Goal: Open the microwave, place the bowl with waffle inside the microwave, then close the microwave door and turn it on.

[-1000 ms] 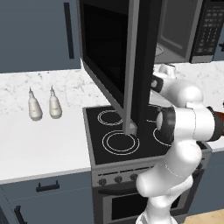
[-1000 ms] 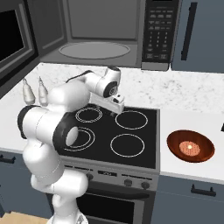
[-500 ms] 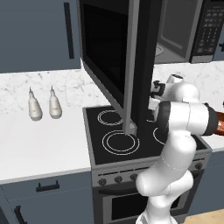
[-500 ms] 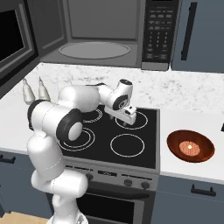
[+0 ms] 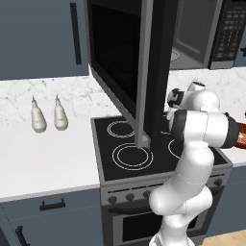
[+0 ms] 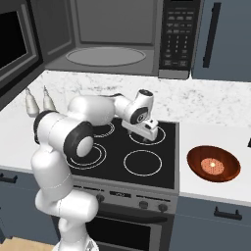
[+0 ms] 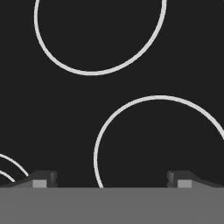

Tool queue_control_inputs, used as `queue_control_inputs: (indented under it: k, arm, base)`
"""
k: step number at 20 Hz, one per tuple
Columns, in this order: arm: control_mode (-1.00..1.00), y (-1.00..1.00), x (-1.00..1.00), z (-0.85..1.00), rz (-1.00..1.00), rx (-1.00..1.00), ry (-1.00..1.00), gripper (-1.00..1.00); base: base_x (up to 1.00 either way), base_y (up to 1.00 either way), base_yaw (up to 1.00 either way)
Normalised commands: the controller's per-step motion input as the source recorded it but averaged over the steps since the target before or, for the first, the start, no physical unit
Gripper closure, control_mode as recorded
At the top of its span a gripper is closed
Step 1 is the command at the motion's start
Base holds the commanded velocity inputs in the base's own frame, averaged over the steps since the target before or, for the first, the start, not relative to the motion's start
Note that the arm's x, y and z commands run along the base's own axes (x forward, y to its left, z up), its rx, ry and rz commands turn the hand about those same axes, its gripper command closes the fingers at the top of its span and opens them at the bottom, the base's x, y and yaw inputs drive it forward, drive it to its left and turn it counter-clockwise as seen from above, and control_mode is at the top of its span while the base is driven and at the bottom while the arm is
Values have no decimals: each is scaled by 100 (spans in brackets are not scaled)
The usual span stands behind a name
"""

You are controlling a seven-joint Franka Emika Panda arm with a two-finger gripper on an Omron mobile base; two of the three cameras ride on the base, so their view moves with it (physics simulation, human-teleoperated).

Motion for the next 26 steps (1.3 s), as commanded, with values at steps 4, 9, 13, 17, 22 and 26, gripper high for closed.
queue_control_inputs:
  k: [4,9,13,17,22,26]
  arm:
    - [-100,-38,-7,0,0,-5,0,-100]
    - [-100,-38,-9,0,0,-4,0,-100]
    - [-100,-53,-20,0,-3,-7,0,-100]
    - [-100,-58,-16,-8,-6,-18,0,-100]
    - [-100,-61,-1,-20,-5,-24,0,-100]
    - [-100,-60,-2,-16,-6,-14,0,-100]
  base:
    - [0,0,0]
    - [0,0,0]
    - [0,0,0]
    - [0,0,0]
    - [0,0,0]
    - [0,0,0]
